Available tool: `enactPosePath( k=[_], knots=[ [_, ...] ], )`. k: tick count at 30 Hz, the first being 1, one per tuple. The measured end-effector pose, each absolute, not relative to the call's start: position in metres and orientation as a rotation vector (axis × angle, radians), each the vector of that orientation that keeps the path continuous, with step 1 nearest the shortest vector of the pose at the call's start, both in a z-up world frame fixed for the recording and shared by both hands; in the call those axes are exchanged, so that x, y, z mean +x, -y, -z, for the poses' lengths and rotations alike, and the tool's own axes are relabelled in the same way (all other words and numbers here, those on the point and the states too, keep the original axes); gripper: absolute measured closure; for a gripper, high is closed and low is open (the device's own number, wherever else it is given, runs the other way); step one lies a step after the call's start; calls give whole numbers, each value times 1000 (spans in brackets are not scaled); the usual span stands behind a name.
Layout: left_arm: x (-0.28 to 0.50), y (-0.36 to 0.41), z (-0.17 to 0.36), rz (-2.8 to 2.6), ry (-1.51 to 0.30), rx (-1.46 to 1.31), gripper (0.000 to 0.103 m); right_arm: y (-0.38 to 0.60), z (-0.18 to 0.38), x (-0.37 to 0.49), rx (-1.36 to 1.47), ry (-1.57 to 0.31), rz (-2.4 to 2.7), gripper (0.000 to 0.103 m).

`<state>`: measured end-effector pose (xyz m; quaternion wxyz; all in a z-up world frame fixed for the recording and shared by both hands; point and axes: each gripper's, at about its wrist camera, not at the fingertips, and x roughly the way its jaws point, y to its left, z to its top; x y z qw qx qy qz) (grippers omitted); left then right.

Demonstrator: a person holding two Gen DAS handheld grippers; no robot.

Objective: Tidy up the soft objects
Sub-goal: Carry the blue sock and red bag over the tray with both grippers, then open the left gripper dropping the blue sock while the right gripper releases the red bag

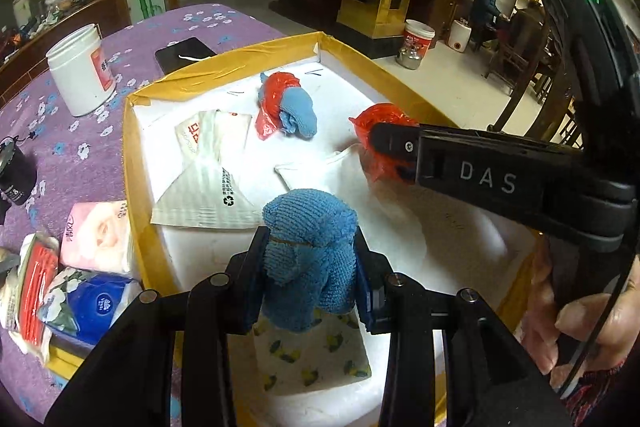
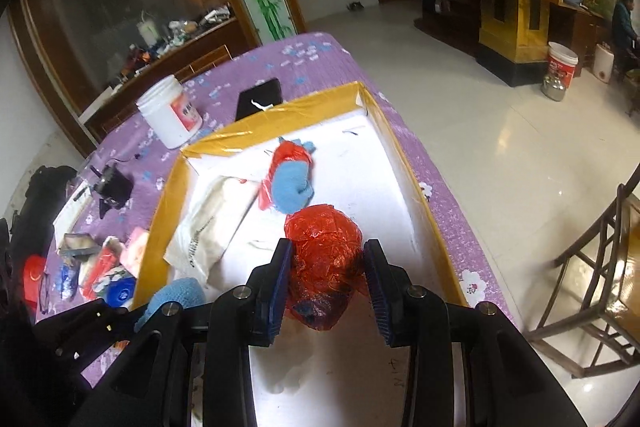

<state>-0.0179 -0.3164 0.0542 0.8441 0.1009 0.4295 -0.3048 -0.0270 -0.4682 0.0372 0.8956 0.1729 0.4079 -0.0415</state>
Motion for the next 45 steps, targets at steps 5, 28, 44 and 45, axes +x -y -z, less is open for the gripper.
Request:
enactPosePath(
  k=[5, 28, 44, 45],
  knots=[
    [-23, 318, -55, 655, -891, 215, 68, 467, -35, -25, 343, -862, 106, 63],
    [-42, 310, -85, 726, -827, 174, 44, 471, -66, -54, 397, -739, 100, 46],
    [-57, 287, -104, 767, -786, 149, 37, 464, -95, -83, 453, -633, 61, 37],
    [-57, 285, -104, 766, -785, 148, 37, 464, -95, -84, 455, -631, 59, 36]
  ],
)
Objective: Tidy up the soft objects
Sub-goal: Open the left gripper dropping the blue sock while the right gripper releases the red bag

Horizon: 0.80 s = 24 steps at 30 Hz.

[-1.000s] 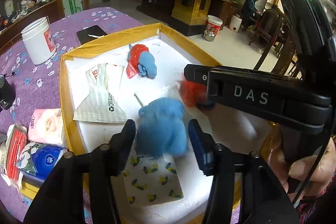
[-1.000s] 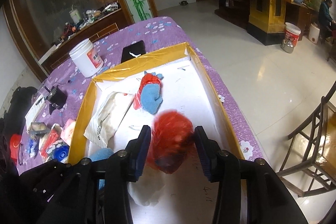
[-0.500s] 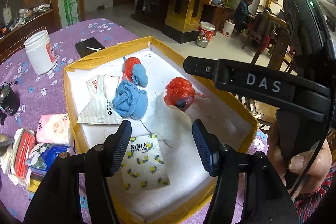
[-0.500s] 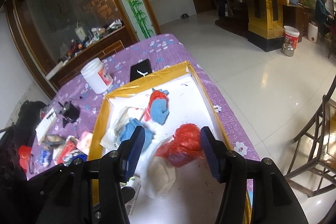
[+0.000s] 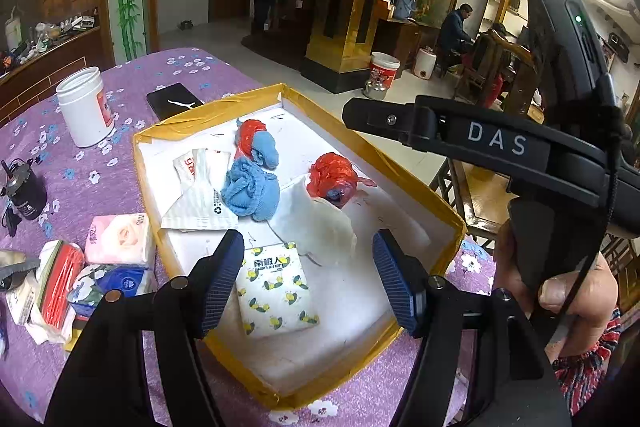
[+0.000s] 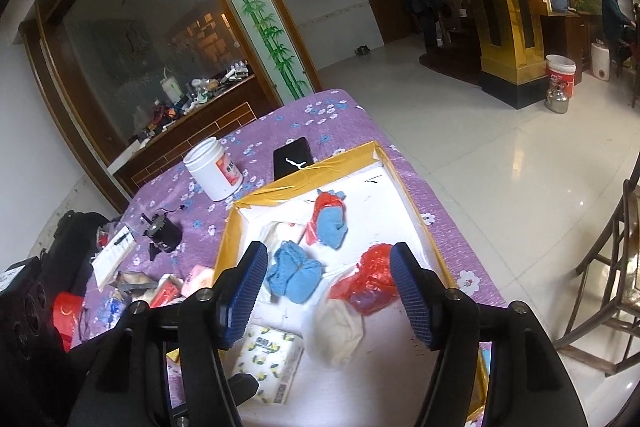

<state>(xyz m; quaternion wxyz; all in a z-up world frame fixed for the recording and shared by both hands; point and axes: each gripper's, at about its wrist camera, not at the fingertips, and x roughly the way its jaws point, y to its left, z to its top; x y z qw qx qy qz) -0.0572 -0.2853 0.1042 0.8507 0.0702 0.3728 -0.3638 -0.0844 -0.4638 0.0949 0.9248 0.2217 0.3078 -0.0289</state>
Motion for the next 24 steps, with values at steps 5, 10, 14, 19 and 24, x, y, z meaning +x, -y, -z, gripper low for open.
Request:
enactPosePath(
  k=[5, 10, 14, 19, 24],
  knots=[
    [-60, 275, -106, 771, -776, 129, 37, 460, -96, -86, 462, -628, 56, 35],
    [-58, 263, -108, 768, -772, 109, 37, 455, -97, -87, 464, -625, 51, 34],
    [-55, 254, -107, 758, -773, 96, 37, 448, -97, -85, 458, -631, 43, 34],
    [-57, 240, -108, 755, -770, 81, 37, 440, -95, -83, 455, -640, 33, 34],
    [-58, 219, -111, 739, -760, 61, 37, 426, -96, -80, 438, -647, 7, 34]
  ],
)
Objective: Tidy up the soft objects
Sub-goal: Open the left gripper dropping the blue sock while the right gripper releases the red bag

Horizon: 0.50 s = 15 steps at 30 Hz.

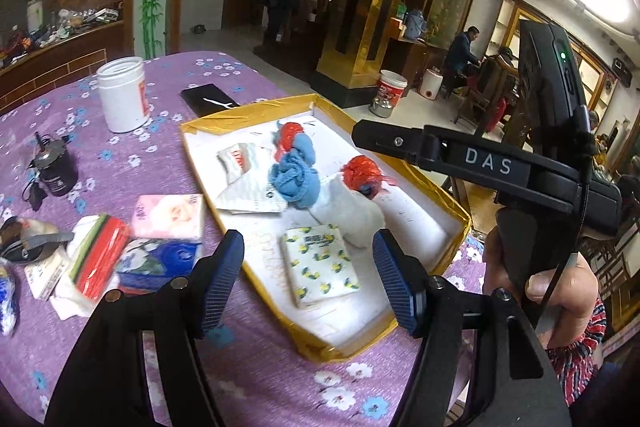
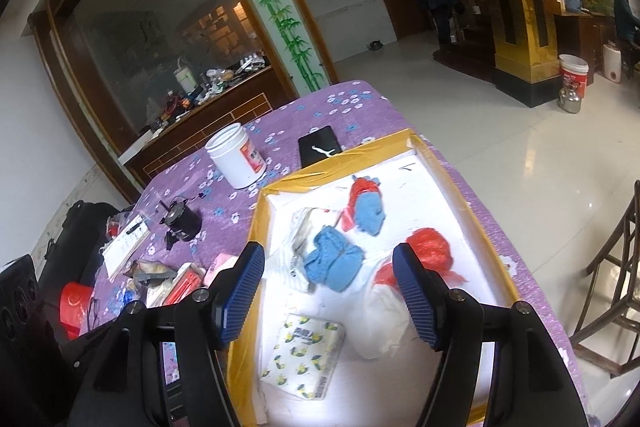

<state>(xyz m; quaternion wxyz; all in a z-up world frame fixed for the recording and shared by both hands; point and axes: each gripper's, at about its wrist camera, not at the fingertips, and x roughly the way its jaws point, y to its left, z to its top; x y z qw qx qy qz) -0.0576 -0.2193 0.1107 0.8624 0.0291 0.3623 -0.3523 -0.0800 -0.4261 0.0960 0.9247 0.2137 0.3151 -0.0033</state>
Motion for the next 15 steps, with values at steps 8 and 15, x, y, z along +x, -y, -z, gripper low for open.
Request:
enactPosePath(
  k=[8, 15],
  knots=[
    [-55, 189, -104, 704, -777, 24, 37, 397, -96, -75, 399, -659, -48, 34],
    [-49, 161, -98, 669, -785, -21, 37, 386, -96, -72, 388, -663, -55, 34]
  ],
)
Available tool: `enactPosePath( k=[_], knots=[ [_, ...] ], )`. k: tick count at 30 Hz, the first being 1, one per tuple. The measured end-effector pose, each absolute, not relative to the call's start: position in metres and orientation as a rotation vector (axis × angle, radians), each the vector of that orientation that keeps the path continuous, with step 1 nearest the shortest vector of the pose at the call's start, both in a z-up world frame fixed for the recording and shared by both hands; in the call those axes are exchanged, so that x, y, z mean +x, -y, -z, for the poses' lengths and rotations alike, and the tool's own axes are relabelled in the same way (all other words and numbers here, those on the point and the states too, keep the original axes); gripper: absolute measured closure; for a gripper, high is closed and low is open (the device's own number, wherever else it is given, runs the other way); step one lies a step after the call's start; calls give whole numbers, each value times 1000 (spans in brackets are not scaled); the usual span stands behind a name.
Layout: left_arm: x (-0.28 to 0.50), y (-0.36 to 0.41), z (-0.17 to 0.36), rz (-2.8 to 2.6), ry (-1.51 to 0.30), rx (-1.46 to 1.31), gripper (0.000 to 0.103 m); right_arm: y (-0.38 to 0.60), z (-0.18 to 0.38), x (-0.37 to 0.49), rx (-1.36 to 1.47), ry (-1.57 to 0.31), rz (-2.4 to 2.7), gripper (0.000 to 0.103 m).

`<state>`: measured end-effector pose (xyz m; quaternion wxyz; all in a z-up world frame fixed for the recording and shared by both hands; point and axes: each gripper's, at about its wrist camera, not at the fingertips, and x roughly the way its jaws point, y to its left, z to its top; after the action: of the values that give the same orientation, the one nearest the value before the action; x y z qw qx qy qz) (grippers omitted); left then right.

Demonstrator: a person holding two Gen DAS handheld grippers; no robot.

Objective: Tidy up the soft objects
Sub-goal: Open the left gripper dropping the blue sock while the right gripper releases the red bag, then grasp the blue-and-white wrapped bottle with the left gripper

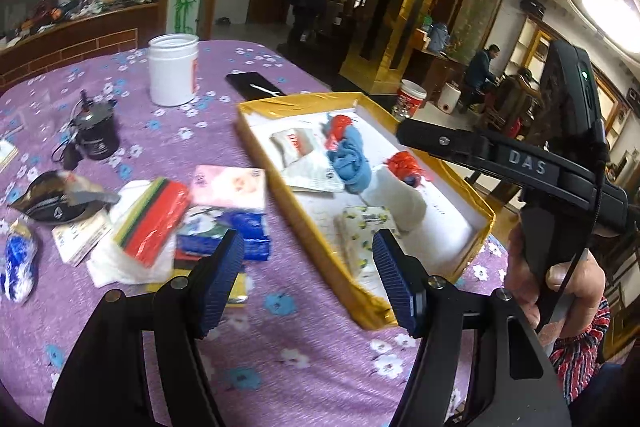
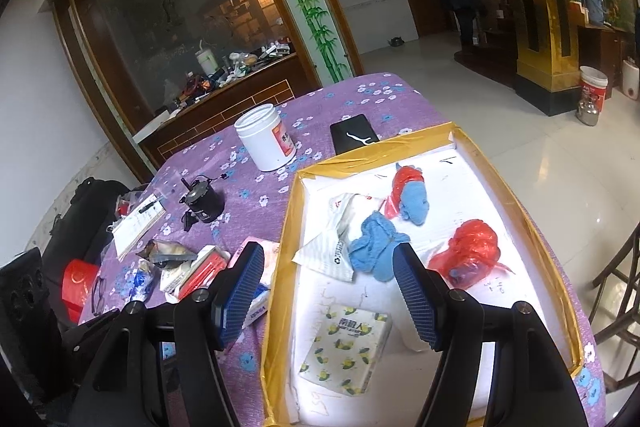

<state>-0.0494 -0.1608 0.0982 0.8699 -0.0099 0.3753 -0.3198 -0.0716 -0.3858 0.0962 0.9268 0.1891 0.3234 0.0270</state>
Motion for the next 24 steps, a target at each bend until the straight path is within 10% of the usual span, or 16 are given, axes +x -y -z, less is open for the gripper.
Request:
enactPosePath(
  k=[24],
  knots=[
    [-12, -30, -67, 252, -839, -269, 37, 310, -76, -53, 320, -767, -270, 33]
  ],
)
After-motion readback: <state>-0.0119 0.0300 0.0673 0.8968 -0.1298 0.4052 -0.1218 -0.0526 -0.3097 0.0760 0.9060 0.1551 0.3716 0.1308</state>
